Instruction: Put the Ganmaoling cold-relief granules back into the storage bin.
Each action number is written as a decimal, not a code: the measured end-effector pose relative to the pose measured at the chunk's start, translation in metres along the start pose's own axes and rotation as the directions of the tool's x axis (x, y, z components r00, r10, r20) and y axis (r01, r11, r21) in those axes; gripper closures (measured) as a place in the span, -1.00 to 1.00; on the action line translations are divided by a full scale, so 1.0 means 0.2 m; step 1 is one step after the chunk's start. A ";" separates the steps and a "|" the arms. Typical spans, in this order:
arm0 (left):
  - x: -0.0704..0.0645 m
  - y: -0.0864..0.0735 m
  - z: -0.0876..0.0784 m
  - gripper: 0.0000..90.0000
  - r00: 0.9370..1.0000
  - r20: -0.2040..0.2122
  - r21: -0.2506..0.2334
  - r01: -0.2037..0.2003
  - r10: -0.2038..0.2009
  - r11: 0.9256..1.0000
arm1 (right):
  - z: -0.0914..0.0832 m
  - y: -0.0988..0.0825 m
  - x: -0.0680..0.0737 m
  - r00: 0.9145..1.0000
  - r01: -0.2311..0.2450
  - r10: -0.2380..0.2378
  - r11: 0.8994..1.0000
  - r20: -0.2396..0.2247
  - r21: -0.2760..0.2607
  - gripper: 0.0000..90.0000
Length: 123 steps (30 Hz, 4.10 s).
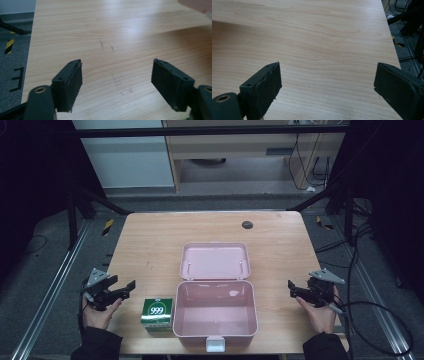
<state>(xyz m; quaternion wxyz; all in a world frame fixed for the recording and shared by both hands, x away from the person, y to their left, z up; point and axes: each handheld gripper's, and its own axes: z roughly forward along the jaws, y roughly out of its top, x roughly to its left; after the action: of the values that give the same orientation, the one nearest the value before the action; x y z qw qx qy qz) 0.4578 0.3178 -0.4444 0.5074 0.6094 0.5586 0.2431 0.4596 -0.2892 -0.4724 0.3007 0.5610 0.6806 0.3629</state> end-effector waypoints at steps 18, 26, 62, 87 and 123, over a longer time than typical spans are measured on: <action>-0.07 0.11 -0.06 -0.32 0.973 0.214 0.111 -0.110 0.084 0.988 | -0.03 0.02 0.02 0.998 0.056 -0.056 0.998 0.002 0.009 -0.81; -0.14 0.16 -0.06 -0.31 0.943 0.321 0.145 -0.147 0.094 0.978 | -0.02 0.02 0.02 0.998 0.061 -0.061 0.998 -0.005 0.007 -0.81; -0.46 0.12 -0.10 -0.57 0.849 0.514 0.255 -0.288 0.123 0.923 | 0.00 0.00 0.03 0.991 0.131 -0.131 0.991 -0.007 0.028 -0.88; -0.63 -0.02 -0.04 -0.83 0.852 0.518 0.305 -0.269 0.078 0.914 | 0.02 -0.01 0.04 0.987 0.161 -0.161 0.985 -0.008 0.053 -0.91; -0.68 -0.23 0.07 -0.88 0.856 0.517 0.348 -0.202 -0.008 0.915 | 0.05 -0.03 0.07 0.980 0.196 -0.194 0.975 -0.032 0.102 -0.93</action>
<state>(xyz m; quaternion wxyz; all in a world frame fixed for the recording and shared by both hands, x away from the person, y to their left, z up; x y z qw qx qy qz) 0.4151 0.1810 -0.4532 0.4916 0.7681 0.4099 -0.0166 0.4622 -0.2749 -0.4823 0.2975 0.5025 0.7537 0.3015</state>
